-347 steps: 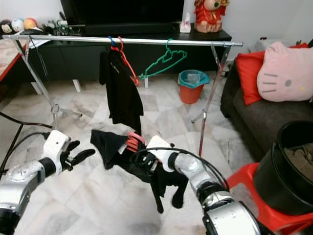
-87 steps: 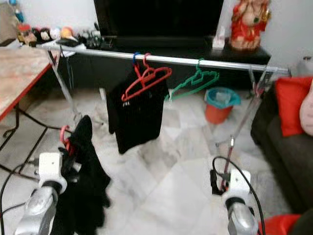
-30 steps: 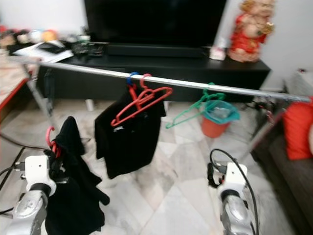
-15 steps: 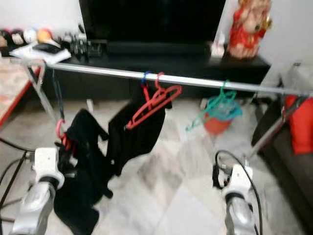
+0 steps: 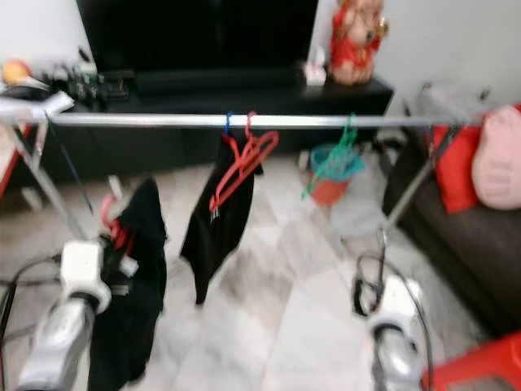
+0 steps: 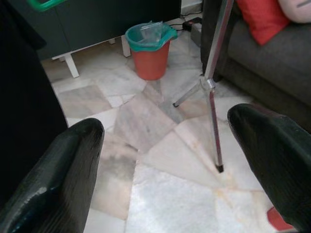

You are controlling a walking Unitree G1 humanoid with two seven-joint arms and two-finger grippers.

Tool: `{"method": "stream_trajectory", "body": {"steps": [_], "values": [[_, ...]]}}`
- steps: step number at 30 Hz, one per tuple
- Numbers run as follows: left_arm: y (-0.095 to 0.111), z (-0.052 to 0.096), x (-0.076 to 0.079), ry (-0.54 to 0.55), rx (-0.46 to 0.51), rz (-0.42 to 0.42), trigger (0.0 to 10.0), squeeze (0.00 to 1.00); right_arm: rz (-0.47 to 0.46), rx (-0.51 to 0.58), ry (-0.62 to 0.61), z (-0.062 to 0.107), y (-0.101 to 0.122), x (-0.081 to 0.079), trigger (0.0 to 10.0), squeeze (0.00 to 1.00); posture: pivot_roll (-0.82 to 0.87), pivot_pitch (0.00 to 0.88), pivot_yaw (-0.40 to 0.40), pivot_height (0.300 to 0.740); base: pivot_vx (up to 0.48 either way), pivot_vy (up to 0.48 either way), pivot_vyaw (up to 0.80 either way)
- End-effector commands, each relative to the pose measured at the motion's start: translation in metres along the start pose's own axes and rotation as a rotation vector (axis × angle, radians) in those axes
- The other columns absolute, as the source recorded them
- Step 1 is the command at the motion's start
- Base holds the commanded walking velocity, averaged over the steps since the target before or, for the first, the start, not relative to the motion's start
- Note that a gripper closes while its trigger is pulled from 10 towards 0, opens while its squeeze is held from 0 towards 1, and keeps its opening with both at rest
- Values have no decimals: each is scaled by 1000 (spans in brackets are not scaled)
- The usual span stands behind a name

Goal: Hang hanger

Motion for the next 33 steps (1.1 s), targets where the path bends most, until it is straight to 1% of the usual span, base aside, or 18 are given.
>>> {"method": "stream_trajectory", "body": {"steps": [1,6,8,9,11,13,14,15,17,22,23,24,25,30,31,33], "values": [[13,-2,4,-5,50,9,10000,0,4,-8,-39,3,-2,14,10000,0,34,0,-31,740,0,0,0],[16,-2,6,-11,66,22,10000,0,6,-26,-47,6,-7,15,10000,0,33,0,-31,740,0,0,0],[16,-3,7,-10,63,29,10000,0,6,-59,-63,8,-15,16,10000,0,31,0,-28,740,0,0,0],[16,-3,7,-10,63,29,10000,0,6,-59,-63,8,-15,16,10000,0,31,0,-28,740,0,0,0],[17,-4,8,-9,65,25,10000,0,-14,-114,-93,11,-27,21,10000,0,31,0,-28,740,0,0,0],[18,-4,8,-8,67,28,10000,0,-18,-138,-105,13,-32,23,10000,0,21,0,-18,740,0,0,0],[19,-6,8,-7,69,29,10000,0,-17,-193,-128,18,-44,27,10000,0,22,0,-19,740,0,0,0],[20,-6,8,-7,70,30,10000,0,-17,-217,-137,21,-49,28,10000,0,26,0,-20,740,0,0,0],[22,-8,8,-3,76,29,10000,0,-4,-304,-155,31,-69,31,10000,0,27,0,-20,740,0,0,0],[24,-8,5,4,80,26,10000,0,29,-439,-173,49,-97,34,10000,0,34,0,-16,740,0,0,0],[24,-8,2,12,84,25,10000,0,40,-495,-181,56,-108,35,10000,0,34,0,-16,740,0,0,0],[24,-8,2,12,84,26,10000,0,40,-499,-182,57,-109,35,10000,0,34,0,-16,740,0,0,0],[25,-8,1,16,87,24,10000,0,69,-522,-179,61,-113,35,10000,0,36,0,-14,740,0,0,0],[29,-9,-3,29,99,32,10000,0,33,-579,-227,75,-128,40,10000,0,42,0,-12,740,0,0,0],[29,-9,-5,34,98,47,10000,0,26,-589,-226,81,-134,38,10000,0,43,0,-10,740,0,0,0],[29,-10,-6,34,97,46,10000,0,22,-595,-226,84,-137,36,10000,0,39,0,-6,740,0,0,0]]}}
Point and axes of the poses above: a point about 5 cm out from each wrist's last joint towards the gripper, its own z axis pointing back from the gripper into the wrist, its own y axis along the axis of the wrist's last joint, x = y × z, the point moved 5 cm from there along -z, pointing out of the wrist towards the gripper, and after that the axes turned 8 degrees about -z, right-handed, at the moved point
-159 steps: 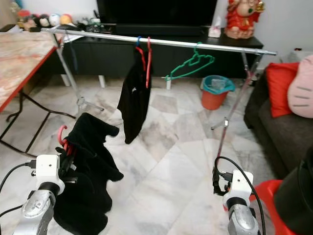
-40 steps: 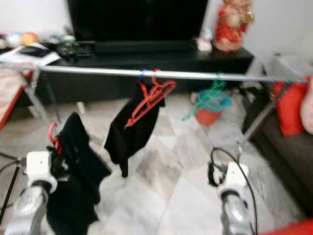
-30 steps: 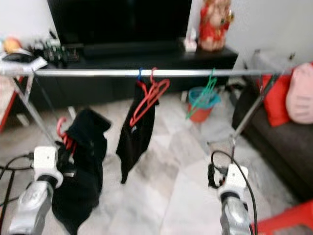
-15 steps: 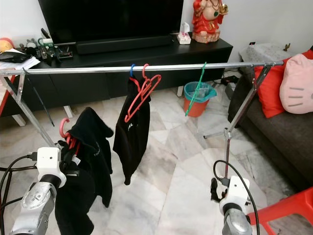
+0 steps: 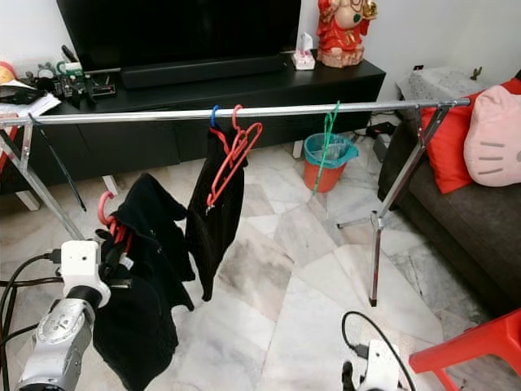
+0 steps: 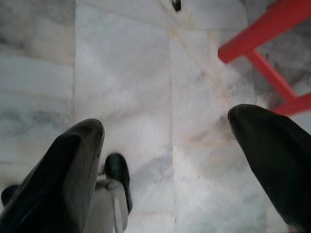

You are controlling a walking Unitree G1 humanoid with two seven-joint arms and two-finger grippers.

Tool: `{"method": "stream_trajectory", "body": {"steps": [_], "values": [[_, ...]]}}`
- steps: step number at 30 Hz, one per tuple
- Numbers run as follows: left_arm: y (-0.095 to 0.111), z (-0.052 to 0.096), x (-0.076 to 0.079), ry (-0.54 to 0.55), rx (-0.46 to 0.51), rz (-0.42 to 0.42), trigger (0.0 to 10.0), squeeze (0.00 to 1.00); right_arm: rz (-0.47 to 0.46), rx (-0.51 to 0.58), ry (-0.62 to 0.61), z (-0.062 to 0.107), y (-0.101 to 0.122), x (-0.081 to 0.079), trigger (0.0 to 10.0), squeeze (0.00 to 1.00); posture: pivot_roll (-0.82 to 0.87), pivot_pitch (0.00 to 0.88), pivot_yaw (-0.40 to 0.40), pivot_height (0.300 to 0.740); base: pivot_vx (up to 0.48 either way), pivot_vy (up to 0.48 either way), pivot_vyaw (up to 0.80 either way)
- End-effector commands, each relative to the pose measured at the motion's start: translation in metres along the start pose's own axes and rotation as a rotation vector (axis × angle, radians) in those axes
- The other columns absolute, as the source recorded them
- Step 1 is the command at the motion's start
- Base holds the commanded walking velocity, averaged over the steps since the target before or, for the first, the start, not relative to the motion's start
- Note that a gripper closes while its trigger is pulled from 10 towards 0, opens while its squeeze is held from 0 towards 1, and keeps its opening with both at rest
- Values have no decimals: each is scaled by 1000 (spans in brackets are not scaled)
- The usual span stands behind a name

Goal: Hang hanger

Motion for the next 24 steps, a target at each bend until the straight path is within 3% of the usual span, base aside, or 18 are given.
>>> {"method": "stream_trajectory", "body": {"steps": [1,10,24], "values": [[22,-7,-5,11,72,-6,10000,0,-14,-12,-11,1,-6,1,10000,0,39,0,-6,740,0,0,0],[23,-9,1,-16,74,-24,10000,0,-33,-8,6,2,-9,-7,10000,0,39,0,-3,740,0,0,0],[22,-10,-2,-5,69,-29,10000,0,9,-11,24,2,-9,-8,10000,0,39,0,0,740,45,0,95]]}}
Point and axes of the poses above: a point about 5 cm out from each wrist's last joint towards the gripper, its own z axis pointing back from the gripper into the wrist, its own y axis along the axis of the wrist's last joint, x = y × z, the point moved 5 cm from there along -z, pointing out of the wrist towards the gripper, and after that the axes turned 8 degrees about -z, right-handed, at the moved point
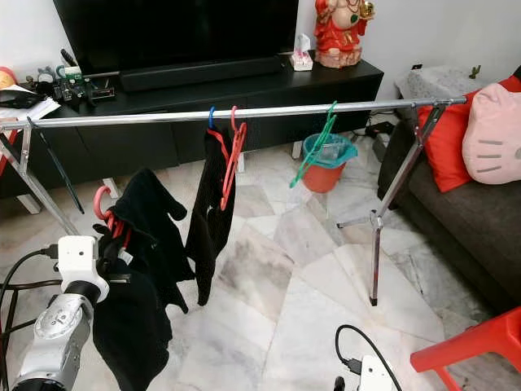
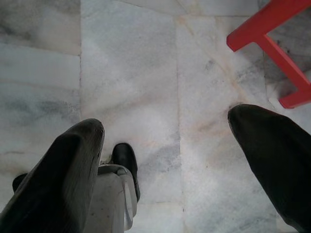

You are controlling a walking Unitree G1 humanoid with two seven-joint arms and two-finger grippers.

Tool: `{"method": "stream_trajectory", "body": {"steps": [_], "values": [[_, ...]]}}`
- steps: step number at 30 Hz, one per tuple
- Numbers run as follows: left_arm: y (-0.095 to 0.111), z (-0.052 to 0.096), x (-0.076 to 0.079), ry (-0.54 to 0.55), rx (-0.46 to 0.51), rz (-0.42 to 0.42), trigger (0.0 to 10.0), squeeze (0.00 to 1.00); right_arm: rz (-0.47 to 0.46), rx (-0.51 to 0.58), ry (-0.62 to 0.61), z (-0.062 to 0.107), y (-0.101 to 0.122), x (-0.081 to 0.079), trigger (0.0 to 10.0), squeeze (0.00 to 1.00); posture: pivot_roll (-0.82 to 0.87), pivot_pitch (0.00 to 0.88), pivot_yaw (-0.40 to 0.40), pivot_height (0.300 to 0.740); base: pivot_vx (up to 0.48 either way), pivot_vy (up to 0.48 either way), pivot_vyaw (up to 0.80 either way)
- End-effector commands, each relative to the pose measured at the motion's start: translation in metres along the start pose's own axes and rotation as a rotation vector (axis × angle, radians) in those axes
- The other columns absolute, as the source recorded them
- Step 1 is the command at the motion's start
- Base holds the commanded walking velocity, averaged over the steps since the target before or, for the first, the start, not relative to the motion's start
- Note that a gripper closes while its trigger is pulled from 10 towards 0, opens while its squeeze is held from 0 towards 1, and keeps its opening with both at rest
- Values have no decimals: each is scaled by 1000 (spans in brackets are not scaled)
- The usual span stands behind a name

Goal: Hang hanger

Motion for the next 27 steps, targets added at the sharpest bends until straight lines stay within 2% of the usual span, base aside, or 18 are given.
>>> {"method": "stream_trajectory", "body": {"steps": [1,4,22,27], "values": [[14,-5,-5,13,48,-18,10000,0,8,3,5,0,1,-1,10000,0,39,0,0,740,352,0,769],[15,-6,-7,16,49,-19,10000,0,-23,2,5,0,1,-1,10000,0,39,0,1,740,381,0,0],[14,-6,-5,3,46,-22,10000,0,-27,0,14,-1,3,-1,10000,0,36,0,-4,740,400,0,0],[13,-5,-3,-10,45,-22,10000,0,-22,-3,14,-1,4,-1,10000,0,37,0,-6,740,173,0,0]]}}
Point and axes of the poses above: a point about 5 cm out from each wrist's last joint towards the gripper, its own z axis pointing back from the gripper into the wrist, its own y axis along the axis of the wrist's last joint, x = y × z, the point moved 5 cm from there along -z, pointing out of the wrist towards the gripper, and after that the axes turned 8 degrees about -z, right-handed, at the moved point
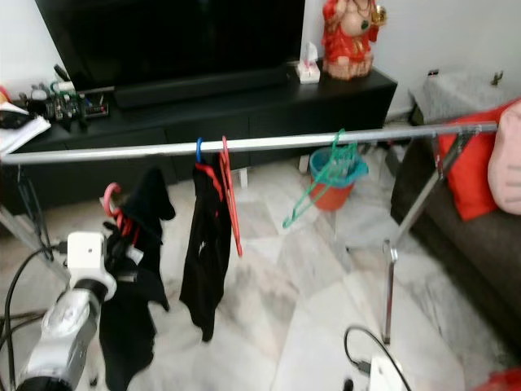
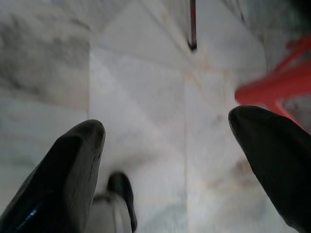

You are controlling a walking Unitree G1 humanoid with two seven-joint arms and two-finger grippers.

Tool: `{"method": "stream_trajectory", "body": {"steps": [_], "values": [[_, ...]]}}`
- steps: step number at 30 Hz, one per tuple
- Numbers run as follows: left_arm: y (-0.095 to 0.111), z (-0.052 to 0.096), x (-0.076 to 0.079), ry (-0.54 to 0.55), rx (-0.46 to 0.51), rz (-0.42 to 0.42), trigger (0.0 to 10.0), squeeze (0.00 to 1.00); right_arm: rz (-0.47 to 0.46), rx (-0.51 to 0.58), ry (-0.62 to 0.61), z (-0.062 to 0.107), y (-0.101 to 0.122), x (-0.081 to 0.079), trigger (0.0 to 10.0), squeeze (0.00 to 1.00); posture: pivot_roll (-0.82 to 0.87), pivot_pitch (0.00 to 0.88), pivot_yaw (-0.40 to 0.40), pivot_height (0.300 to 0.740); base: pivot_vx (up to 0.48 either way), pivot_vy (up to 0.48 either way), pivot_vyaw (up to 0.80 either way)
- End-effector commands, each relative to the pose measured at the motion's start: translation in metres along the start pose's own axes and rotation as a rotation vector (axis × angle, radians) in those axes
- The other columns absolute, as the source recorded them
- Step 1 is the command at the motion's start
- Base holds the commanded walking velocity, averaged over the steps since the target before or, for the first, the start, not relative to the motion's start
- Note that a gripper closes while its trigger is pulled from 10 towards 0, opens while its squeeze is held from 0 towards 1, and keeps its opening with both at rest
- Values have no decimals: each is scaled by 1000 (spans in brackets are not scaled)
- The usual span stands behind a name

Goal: Hang hanger

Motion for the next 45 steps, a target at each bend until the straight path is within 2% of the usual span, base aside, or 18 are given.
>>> {"method": "stream_trajectory", "body": {"steps": [1,12,18,23,37,45], "values": [[7,-1,-9,16,30,-14,10000,0,-11,-18,19,1,-6,-9,10000,0,37,0,-6,740,0,0,0],[3,0,-1,-15,11,18,10000,0,-14,-19,13,0,-5,-8,10000,0,39,0,-8,740,0,0,0],[3,0,-1,-19,7,15,10000,0,-21,-26,20,0,-5,-9,10000,0,39,0,-7,740,0,277,0],[3,0,-1,-23,9,15,10000,0,27,-17,31,0,-3,-12,10000,0,41,0,-7,740,0,317,0],[7,0,1,-37,20,11,10000,0,14,-13,31,0,-3,-13,10000,0,45,0,-6,740,0,297,0],[9,-1,5,-50,29,11,10000,0,16,-13,30,0,-3,-13,10000,0,45,0,-6,740,0,0,0]]}}
Point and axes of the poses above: a point about 5 cm out from each wrist's last joint towards the gripper, its own z axis pointing back from the gripper into the wrist, its own y axis along the axis of the wrist's last joint, x = y × z, the point moved 5 cm from there along -z, pointing out of the wrist towards the gripper, and after that the axes turned 8 degrees about -z, right-handed, at the moved point
